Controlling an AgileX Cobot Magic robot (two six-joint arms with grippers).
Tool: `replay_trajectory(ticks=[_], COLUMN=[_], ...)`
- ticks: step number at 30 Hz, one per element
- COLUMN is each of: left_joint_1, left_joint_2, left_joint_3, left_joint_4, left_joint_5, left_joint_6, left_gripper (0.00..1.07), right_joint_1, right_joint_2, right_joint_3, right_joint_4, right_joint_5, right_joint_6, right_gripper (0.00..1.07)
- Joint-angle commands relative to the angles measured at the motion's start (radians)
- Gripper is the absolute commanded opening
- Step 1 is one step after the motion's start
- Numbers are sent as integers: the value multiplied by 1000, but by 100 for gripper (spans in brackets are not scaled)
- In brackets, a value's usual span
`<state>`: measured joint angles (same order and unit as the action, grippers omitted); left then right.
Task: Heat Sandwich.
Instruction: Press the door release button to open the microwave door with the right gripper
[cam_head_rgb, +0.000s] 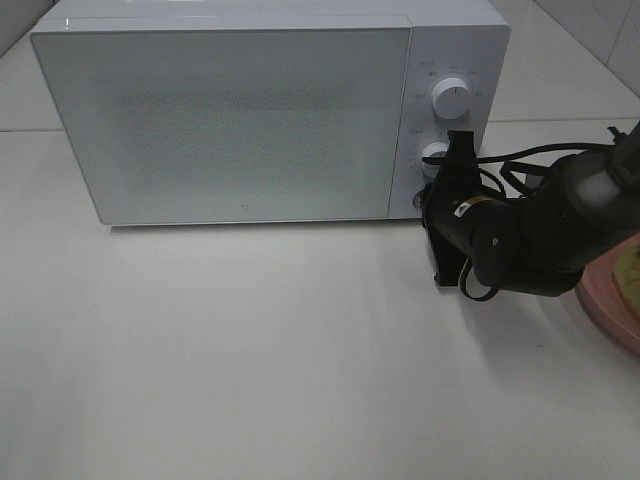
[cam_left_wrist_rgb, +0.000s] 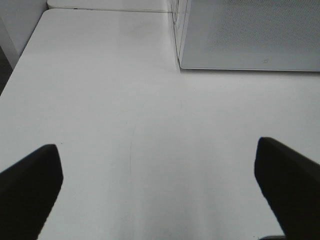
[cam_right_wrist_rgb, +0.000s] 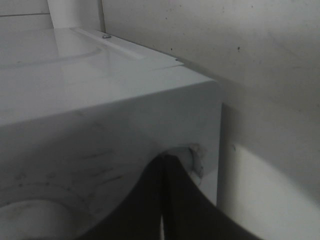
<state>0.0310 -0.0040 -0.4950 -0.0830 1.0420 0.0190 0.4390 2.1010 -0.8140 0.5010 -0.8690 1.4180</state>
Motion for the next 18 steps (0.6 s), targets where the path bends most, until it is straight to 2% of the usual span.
replay_trajectory(ticks=[1,2,5,18], left_joint_1=[3,3,3,3], left_joint_2=[-23,-23,-23,-23], left_joint_3=[1,1,1,1], left_joint_4=[-5,-5,-5,-5], left_joint_5=[-6,-6,-6,-6], left_joint_6=[2,2,2,2], left_gripper=[101,101,101,101], right_joint_1=[-19,-20,-20,-20], right_joint_2=[17,44,53,52], right_joint_3=[-98,-122,-134,-133], right_joint_4=[-17,-17,-17,-32], right_joint_5=[-292,-361,-381,-295], right_joint_6=[3,4,11,11], right_gripper=[0,0,0,1])
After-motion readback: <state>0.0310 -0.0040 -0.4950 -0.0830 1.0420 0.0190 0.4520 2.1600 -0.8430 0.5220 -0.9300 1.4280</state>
